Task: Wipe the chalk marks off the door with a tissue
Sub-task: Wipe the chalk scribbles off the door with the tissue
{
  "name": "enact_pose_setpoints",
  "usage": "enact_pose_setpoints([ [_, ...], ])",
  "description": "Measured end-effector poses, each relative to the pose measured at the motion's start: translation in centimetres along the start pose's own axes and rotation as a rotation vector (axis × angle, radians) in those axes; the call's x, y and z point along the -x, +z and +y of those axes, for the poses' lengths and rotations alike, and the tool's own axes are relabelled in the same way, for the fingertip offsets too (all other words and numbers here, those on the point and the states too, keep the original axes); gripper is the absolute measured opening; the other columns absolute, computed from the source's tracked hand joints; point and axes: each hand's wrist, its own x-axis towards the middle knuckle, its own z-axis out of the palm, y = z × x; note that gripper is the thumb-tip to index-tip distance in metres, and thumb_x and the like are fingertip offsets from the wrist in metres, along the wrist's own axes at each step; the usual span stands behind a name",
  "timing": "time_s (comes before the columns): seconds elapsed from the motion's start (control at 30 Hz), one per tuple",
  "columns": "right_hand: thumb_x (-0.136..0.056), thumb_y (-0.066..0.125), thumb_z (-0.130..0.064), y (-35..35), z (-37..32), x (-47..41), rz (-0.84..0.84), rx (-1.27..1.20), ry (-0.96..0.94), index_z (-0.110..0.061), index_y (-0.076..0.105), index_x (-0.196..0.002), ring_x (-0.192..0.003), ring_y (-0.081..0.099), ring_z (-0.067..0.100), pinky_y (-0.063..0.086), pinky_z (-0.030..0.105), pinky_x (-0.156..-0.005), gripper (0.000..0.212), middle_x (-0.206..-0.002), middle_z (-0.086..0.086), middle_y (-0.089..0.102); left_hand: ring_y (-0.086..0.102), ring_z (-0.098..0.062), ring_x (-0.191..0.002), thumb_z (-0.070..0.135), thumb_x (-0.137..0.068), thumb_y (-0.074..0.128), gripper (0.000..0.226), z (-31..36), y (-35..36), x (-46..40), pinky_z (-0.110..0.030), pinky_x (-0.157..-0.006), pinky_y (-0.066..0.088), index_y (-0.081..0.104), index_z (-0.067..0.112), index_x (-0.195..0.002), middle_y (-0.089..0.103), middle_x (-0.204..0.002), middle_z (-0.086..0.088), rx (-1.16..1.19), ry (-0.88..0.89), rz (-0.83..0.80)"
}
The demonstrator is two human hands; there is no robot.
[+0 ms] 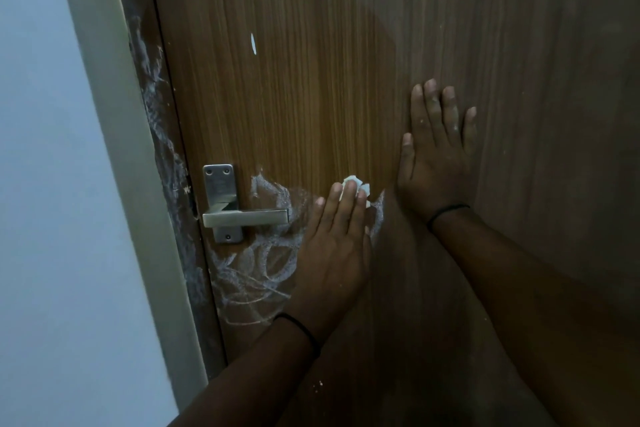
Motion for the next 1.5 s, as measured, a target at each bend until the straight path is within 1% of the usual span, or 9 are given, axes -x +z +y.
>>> enact_pose_setpoints([
  [0.33, -0.103, 0.034, -0.026, -0.4, 1.6, 0.2, -0.027, 0.058, -0.125, -0.011, 0.018, -0.157, -0.153, 0.011, 0.026, 0.011, 0.051, -0.123, 0.058, -0.165, 0.007, 0.016, 0.006, -0.023, -0.153, 0.029, -0.107, 0.025, 0.054, 0.4, 1.2, -1.2, -0.042, -0.124, 0.012, 0.021, 0.007, -0.156, 0.012, -0.165, -0.011, -0.016, 0.099, -0.014],
  [0.47, -0.104, 0.033, -0.027, -0.5, 1.4, 0.2, -0.037, 0.045, -0.113, -0.012, 0.018, -0.157, -0.153, 0.011, 0.025, 0.011, 0.051, -0.123, 0.057, -0.165, 0.006, 0.016, 0.010, -0.022, -0.153, 0.030, -0.105, 0.039, 0.057, 1.2, 2.3, 2.1, -0.044, -0.121, 0.023, 0.023, 0.010, -0.156, 0.014, -0.164, -0.009, -0.029, 0.176, -0.091],
  [0.53, -0.104, 0.033, -0.027, -0.5, 1.5, 0.3, -0.034, 0.057, -0.108, -0.013, 0.018, -0.157, -0.153, 0.010, 0.025, 0.011, 0.051, -0.123, 0.057, -0.165, 0.006, 0.016, 0.013, -0.022, -0.152, 0.030, -0.104, 0.041, 0.057, 0.8, 2.2, 2.2, -0.043, -0.121, 0.024, 0.026, 0.012, -0.155, 0.016, -0.164, -0.007, -0.046, 0.149, -0.076],
  [0.7, -0.103, 0.032, -0.028, -0.2, 1.5, 0.3, -0.027, 0.050, -0.105, -0.014, 0.016, -0.158, -0.153, 0.009, 0.024, 0.009, 0.050, -0.124, 0.058, -0.165, 0.006, 0.014, 0.001, -0.021, -0.154, 0.031, -0.106, 0.028, 0.057, 1.1, 1.5, -1.3, -0.040, -0.124, 0.006, 0.014, 0.009, -0.157, 0.005, -0.166, -0.008, -0.014, 0.000, 0.013],
  [0.83, -0.104, 0.032, -0.027, -0.4, 1.4, 0.5, -0.030, 0.047, -0.092, -0.014, 0.018, -0.157, -0.153, 0.011, 0.024, 0.010, 0.051, -0.123, 0.057, -0.165, 0.005, 0.016, 0.008, -0.022, -0.153, 0.030, -0.106, 0.034, 0.056, 0.9, 2.2, 1.3, -0.043, -0.123, 0.016, 0.021, 0.009, -0.156, 0.011, -0.165, -0.009, -0.053, 0.084, -0.034],
  [1.1, -0.103, 0.033, -0.027, -0.4, 0.0, 1.3, -0.033, 0.019, 0.027, -0.016, 0.017, -0.158, -0.154, 0.007, 0.025, 0.008, 0.054, -0.123, 0.058, -0.166, 0.004, 0.013, 0.008, -0.024, -0.153, 0.030, -0.104, 0.029, 0.057, -0.4, 1.7, 1.9, -0.042, -0.124, 0.010, 0.022, 0.008, -0.156, 0.013, -0.165, -0.010, -0.011, -0.136, 0.030],
  [1.27, -0.103, 0.032, -0.031, 0.3, -2.1, 1.4, -0.012, 0.037, 0.130, -0.014, 0.017, -0.158, -0.153, 0.007, 0.031, 0.008, 0.059, -0.121, 0.060, -0.166, 0.008, 0.012, 0.008, -0.025, -0.153, 0.026, -0.105, 0.033, 0.056, -1.3, 1.9, 2.6, -0.045, -0.123, 0.016, 0.019, 0.008, -0.156, 0.010, -0.165, -0.011, -0.043, -0.044, 0.014],
  [1.4, -0.103, 0.034, -0.031, 0.8, -1.7, 1.6, 0.031, 0.045, 0.137, -0.015, 0.019, -0.157, -0.153, 0.009, 0.030, 0.010, 0.058, -0.121, 0.058, -0.165, 0.007, 0.015, 0.007, -0.026, -0.153, 0.025, -0.105, 0.036, 0.058, -2.6, 1.5, 2.3, -0.044, -0.124, 0.012, 0.019, 0.005, -0.156, 0.011, -0.165, -0.013, -0.016, -0.226, 0.095],
  [1.5, -0.103, 0.033, -0.031, 0.9, -1.9, 1.7, 0.035, 0.044, 0.131, -0.015, 0.019, -0.157, -0.153, 0.009, 0.029, 0.010, 0.057, -0.121, 0.058, -0.165, 0.007, 0.015, 0.006, -0.026, -0.153, 0.028, -0.105, 0.032, 0.058, -1.1, 2.3, 3.0, -0.046, -0.123, 0.014, 0.018, 0.005, -0.156, 0.010, -0.165, -0.013, 0.006, -0.133, 0.075],
])
